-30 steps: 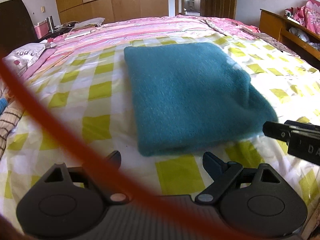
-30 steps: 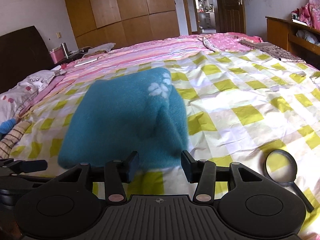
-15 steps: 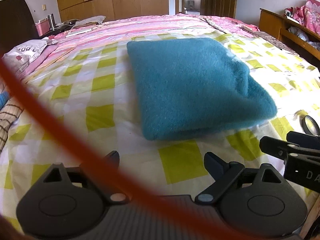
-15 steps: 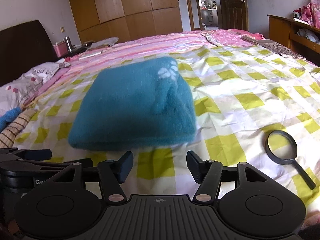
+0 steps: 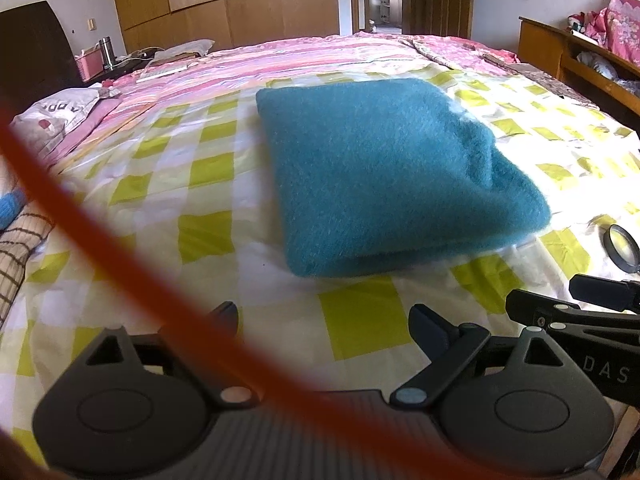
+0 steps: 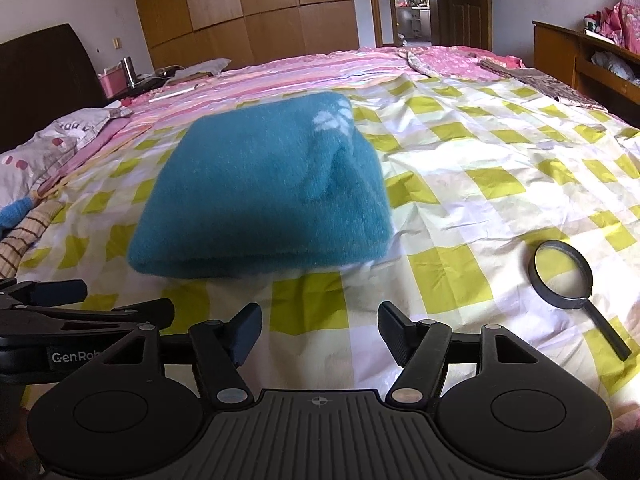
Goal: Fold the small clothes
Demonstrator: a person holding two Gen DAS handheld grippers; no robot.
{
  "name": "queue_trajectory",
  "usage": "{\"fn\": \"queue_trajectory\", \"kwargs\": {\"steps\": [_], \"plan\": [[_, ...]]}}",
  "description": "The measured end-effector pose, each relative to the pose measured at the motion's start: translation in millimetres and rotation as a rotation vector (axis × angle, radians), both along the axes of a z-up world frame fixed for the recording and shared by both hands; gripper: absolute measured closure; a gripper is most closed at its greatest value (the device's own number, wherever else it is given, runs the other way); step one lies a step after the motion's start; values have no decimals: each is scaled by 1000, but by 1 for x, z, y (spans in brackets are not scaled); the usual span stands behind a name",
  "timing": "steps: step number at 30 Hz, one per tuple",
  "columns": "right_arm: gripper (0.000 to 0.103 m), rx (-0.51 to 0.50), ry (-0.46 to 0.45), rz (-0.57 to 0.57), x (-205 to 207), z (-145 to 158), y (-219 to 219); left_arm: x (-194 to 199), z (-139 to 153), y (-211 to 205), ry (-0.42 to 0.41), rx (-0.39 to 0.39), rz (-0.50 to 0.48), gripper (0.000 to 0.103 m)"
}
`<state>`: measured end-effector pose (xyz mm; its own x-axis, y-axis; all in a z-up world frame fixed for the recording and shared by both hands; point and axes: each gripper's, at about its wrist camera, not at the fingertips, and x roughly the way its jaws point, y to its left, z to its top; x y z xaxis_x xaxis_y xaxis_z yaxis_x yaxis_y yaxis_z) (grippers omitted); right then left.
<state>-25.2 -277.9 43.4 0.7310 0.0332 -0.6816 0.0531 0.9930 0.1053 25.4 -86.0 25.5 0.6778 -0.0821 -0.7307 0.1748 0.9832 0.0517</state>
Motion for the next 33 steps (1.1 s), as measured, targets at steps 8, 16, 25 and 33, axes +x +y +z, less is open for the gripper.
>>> {"fn": "queue_trajectory", "kwargs": {"steps": [8, 16, 25, 33], "plan": [[38, 3, 23, -5, 0, -3, 1, -2, -2, -1, 4, 25, 6, 6], [38, 2, 34, -6, 0, -4, 2, -4, -3, -1, 7, 34, 9, 7], [38, 5, 38, -8, -2, -5, 2, -7, -3, 0, 6, 37, 13, 7], [38, 5, 39, -9, -2, -5, 2, -8, -4, 1, 10, 35, 17, 8]]}}
